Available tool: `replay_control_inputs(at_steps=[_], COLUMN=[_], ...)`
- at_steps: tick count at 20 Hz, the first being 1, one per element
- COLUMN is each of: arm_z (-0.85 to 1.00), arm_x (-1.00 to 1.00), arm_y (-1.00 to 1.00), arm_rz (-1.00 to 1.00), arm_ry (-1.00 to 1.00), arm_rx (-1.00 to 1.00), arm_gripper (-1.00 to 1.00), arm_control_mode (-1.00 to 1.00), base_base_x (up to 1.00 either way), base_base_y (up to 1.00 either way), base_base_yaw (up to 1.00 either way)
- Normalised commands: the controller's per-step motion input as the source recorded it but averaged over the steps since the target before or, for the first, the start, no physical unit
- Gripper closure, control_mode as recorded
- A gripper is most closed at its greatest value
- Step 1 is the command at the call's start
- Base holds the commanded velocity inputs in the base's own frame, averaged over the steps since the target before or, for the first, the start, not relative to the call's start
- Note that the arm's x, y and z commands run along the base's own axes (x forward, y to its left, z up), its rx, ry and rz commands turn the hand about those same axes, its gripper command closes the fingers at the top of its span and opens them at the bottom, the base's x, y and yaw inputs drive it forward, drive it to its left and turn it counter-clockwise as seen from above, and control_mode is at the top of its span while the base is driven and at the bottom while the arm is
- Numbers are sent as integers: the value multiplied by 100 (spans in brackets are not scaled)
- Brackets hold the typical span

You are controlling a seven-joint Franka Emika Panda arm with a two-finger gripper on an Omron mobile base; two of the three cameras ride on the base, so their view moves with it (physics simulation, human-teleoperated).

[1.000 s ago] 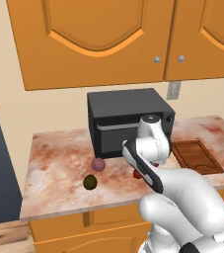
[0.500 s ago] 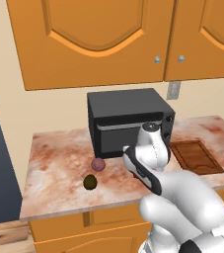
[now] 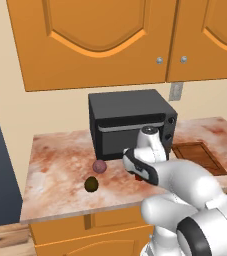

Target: Place the avocado, onion, tomato, and bell pepper on the cutting board.

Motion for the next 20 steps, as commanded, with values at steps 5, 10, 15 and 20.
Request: replay_control_inputs(at_steps=[5,10,15,20], arm_z=[-30,-27,-33,-24], arm_x=[-2,0,0,-1], arm_y=[-3,-3,-2,4], arm_rz=[-5,-3,-2,0], arm_ry=[0,0,0,1], arm_rx=[1,5,7,1], arm_gripper=[-100,-100,-100,100], arm_control_mode=[-100,-100,-100,-100], base_base_x=[0,0,0,0], base_base_y=[0,0,0,0], base_base_yaw=[0,0,0,0])
